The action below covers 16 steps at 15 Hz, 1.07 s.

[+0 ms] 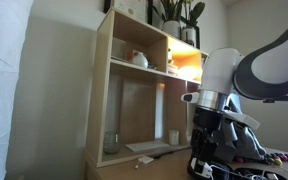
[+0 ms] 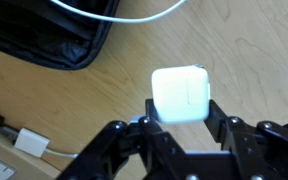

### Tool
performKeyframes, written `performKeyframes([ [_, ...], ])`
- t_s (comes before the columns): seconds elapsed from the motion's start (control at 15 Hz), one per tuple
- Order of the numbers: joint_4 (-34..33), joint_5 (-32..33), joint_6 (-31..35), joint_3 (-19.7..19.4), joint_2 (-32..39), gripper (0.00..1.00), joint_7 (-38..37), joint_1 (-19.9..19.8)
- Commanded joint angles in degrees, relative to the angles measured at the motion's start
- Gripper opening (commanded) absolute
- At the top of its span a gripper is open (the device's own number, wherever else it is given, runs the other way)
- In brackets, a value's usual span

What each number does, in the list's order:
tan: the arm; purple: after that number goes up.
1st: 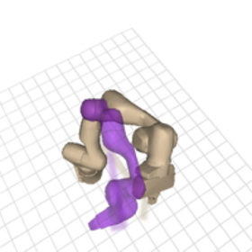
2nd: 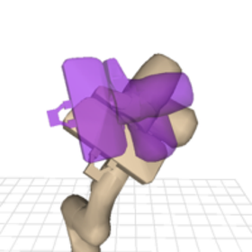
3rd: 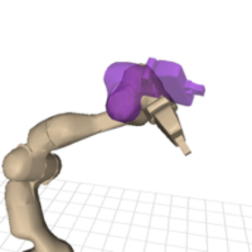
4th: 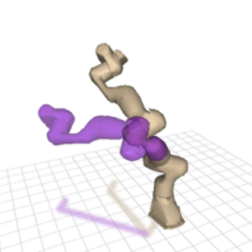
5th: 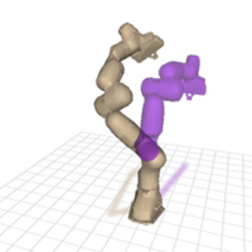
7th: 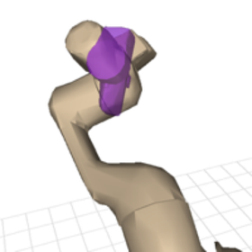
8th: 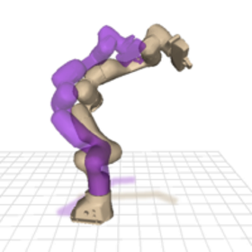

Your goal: Put the charger head in the black bag

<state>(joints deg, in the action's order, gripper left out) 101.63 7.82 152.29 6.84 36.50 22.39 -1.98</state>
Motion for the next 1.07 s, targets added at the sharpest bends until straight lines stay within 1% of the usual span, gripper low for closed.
performKeyframes([
  [0.0,2.2,-0.9,0.7,-1.6,-1.9,0.27,-3.4,-0.5],
  [0.27,2.3,-0.2,0.7,-4.5,-1.9,0.27,-7.9,0.0],
  [0.53,2.3,-0.6,0.3,-6.1,-1.9,0.27,-10.5,-0.5],
  [0.73,2.3,-1.1,0.2,-6.4,-1.7,0.27,-11.4,-1.1],
  [0.8,0.3,-0.1,-0.2,-6.4,0.0,0.27,-10.3,-0.8],
  [0.87,0.3,-0.1,-0.2,-6.5,0.0,0.52,-10.4,-0.8],
  [1.0,0.3,-0.1,-0.2,-6.5,0.3,0.52,-10.4,-0.8],
])
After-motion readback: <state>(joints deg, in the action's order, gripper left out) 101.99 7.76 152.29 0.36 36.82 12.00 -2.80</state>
